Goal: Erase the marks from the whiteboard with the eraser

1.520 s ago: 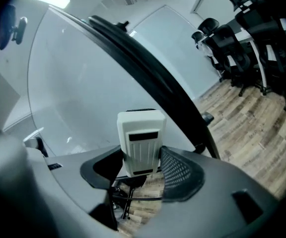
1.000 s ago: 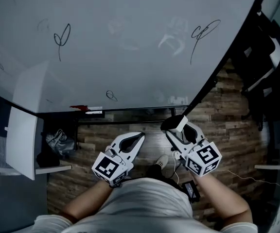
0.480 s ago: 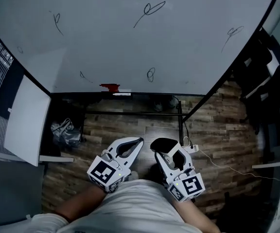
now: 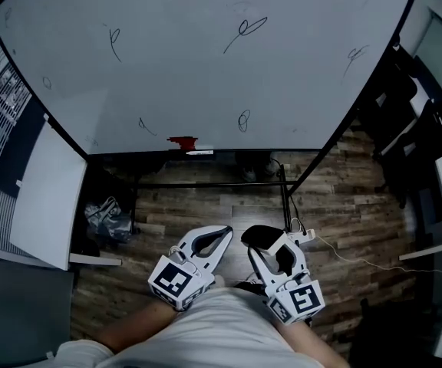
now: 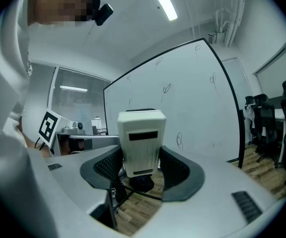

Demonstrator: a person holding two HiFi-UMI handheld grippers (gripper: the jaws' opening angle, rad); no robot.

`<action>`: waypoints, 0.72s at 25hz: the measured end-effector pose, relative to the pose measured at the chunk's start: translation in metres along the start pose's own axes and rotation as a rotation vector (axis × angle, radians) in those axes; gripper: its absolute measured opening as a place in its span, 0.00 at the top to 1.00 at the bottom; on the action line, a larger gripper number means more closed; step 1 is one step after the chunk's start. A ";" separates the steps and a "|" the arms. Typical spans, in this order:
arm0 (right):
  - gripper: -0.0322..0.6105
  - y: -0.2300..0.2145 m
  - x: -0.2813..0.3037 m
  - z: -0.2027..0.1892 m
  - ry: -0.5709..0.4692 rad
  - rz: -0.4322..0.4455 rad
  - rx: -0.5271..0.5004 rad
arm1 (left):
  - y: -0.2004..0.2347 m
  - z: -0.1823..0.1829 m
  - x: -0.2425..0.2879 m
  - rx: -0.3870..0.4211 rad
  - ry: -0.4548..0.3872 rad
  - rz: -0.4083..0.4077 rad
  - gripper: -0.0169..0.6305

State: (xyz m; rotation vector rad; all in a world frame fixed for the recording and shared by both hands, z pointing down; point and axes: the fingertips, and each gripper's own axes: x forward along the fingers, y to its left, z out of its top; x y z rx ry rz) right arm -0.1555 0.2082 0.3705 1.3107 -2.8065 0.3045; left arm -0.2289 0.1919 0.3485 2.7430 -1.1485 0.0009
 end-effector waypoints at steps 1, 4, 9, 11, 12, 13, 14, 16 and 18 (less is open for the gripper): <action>0.58 0.001 -0.001 0.000 -0.006 -0.007 0.001 | -0.001 0.000 -0.001 0.002 -0.003 -0.003 0.96; 0.58 0.003 -0.004 0.001 -0.016 -0.017 0.002 | -0.002 -0.001 -0.004 -0.003 -0.011 0.003 0.96; 0.58 0.005 -0.009 0.001 -0.011 -0.021 0.000 | -0.009 -0.002 -0.007 0.003 -0.011 -0.007 0.96; 0.58 0.006 -0.009 0.001 -0.010 -0.018 0.002 | -0.009 -0.002 -0.009 0.000 -0.011 -0.007 0.96; 0.58 0.007 -0.009 0.001 -0.009 -0.015 0.001 | -0.010 -0.002 -0.010 0.001 -0.011 -0.006 0.96; 0.58 0.007 -0.010 0.001 -0.009 -0.012 0.000 | -0.010 -0.003 -0.011 0.002 -0.011 -0.006 0.96; 0.58 0.007 -0.010 0.001 -0.008 -0.009 0.000 | -0.011 -0.003 -0.011 0.003 -0.011 -0.004 0.96; 0.58 0.005 -0.010 0.002 -0.008 -0.007 0.002 | -0.011 -0.003 -0.010 0.003 -0.014 -0.003 0.96; 0.58 0.002 -0.010 0.004 -0.008 -0.007 0.004 | -0.012 -0.002 -0.006 0.003 -0.018 -0.003 0.96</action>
